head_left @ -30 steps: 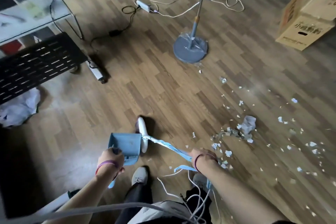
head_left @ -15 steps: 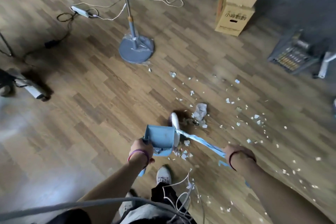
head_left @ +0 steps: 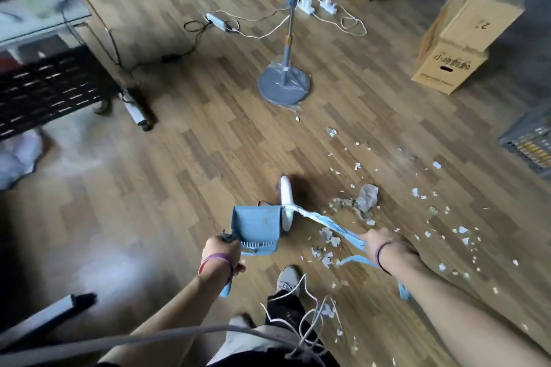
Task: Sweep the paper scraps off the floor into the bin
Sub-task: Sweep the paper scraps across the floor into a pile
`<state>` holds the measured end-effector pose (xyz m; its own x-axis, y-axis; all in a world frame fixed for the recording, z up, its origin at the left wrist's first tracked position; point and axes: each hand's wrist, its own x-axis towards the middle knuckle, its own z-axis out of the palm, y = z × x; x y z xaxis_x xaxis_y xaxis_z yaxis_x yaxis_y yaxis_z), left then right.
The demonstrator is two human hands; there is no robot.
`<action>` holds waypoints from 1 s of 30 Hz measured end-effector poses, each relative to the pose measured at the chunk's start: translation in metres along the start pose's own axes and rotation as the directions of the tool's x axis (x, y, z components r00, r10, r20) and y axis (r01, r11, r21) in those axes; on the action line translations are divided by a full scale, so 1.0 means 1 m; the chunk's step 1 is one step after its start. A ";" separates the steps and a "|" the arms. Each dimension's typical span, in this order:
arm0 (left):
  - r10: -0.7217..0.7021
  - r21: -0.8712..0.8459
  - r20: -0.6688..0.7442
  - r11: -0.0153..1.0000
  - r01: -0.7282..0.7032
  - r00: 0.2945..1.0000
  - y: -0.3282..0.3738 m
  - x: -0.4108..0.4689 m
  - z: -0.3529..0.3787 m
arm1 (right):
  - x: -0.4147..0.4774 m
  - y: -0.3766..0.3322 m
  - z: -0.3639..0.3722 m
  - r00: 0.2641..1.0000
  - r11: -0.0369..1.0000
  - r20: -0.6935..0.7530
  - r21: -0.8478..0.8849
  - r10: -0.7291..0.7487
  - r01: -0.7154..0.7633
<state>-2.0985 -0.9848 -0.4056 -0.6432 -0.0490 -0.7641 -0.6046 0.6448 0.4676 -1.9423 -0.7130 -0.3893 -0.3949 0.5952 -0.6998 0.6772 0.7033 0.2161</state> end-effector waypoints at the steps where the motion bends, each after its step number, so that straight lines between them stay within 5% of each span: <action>1: -0.006 -0.028 -0.018 1.000 0.005 1.000 -0.015 -0.001 -0.018 | -0.011 -0.019 0.001 0.999 0.999 0.001 -0.021 -0.045 0.045; 9: -0.117 -0.225 -0.203 0.972 0.070 0.972 -0.116 -0.007 -0.128 | -0.074 -0.149 0.017 0.937 0.933 0.005 -0.091 -0.350 0.349; 18: -0.299 -0.367 -0.282 0.911 0.186 0.911 -0.188 -0.015 -0.183 | -0.108 -0.244 0.061 0.855 0.834 0.139 -0.193 -0.499 0.517; 25: -0.300 -0.247 -0.250 0.939 0.239 0.921 -0.181 -0.013 -0.146 | -0.090 -0.209 0.083 0.873 0.817 0.214 -0.311 -0.438 0.486; 30: -0.268 -0.205 -0.183 0.951 0.230 0.946 -0.117 -0.001 -0.071 | -0.051 -0.122 0.060 0.939 0.907 0.179 -0.259 -0.294 0.333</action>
<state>-2.0601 -1.1149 -0.4278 -0.5321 -0.3586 -0.7670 -0.8196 0.4454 0.3604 -1.9681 -0.8526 -0.4206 -0.4588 0.2828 -0.8423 0.3217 0.9366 0.1393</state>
